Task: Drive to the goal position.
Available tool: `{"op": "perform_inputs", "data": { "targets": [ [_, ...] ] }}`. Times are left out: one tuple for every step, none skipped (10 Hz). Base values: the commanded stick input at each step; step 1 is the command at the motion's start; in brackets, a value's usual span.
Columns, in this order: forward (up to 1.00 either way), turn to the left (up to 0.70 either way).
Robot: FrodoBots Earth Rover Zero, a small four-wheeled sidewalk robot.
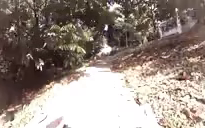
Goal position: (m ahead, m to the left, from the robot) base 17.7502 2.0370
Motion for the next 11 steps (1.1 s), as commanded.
{"op": "perform_inputs", "data": {
  "targets": [
    [0.00, 0.00],
    [0.00, 0.00],
    [0.00, 0.00],
    [0.00, 0.00],
    [0.00, 0.00],
    [0.41, 0.16],
    [0.70, 0.27],
    [0.70, 0.27],
    [0.70, 0.27],
    [0.70, 0.27],
    [0.70, 0.27]
  ]
}}
